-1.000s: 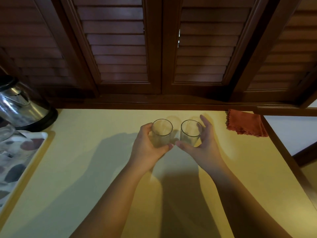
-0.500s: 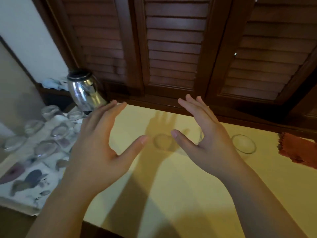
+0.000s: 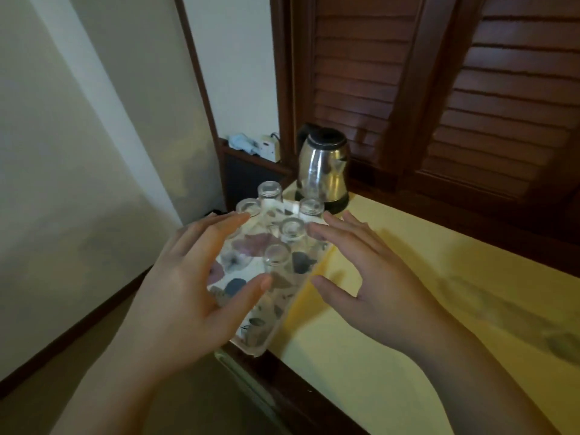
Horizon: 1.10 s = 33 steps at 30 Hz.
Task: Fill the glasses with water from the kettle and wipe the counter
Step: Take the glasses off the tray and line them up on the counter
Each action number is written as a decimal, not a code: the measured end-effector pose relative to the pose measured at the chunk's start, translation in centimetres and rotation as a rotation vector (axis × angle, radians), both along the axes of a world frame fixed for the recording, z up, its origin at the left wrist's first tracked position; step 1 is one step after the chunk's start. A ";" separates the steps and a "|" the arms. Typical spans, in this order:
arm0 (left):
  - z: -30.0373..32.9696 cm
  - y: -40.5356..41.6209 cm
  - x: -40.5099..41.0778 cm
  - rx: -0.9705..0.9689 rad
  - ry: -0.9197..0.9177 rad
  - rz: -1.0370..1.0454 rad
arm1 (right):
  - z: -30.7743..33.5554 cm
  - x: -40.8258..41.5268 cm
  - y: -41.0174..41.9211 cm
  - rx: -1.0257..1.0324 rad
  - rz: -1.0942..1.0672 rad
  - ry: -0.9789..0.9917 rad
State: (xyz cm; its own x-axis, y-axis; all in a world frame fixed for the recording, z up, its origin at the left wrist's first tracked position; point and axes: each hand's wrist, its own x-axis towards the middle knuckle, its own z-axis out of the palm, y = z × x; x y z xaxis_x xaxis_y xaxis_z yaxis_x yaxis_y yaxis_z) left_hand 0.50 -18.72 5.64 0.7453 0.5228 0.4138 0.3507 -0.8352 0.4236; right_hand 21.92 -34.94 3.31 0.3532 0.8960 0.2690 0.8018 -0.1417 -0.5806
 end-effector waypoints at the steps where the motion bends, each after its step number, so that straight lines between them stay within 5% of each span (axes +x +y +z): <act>1: -0.2 1.3 -0.5 0.002 0.013 -0.004 | -0.2 -0.7 1.3 -0.013 0.004 0.000; 11: -3.4 12.7 -1.0 0.117 0.193 -0.274 | -4.0 -4.7 10.7 -0.236 -0.022 -0.357; 26: -5.2 17.6 5.7 0.826 0.698 -0.608 | -6.4 -6.4 14.4 -0.614 -0.043 -1.050; 33: -5.8 18.7 7.0 1.056 0.765 -0.699 | -6.9 -6.6 15.4 -0.818 0.068 -1.397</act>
State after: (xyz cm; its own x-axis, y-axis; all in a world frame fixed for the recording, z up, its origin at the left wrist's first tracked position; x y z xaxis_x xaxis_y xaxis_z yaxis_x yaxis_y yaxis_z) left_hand 7.46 -0.06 -0.20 0.9207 -0.3118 -0.2350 -0.3903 -0.7213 -0.5721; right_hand 15.36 -19.54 -3.61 0.2113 0.9562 -0.2026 0.6291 0.0256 0.7769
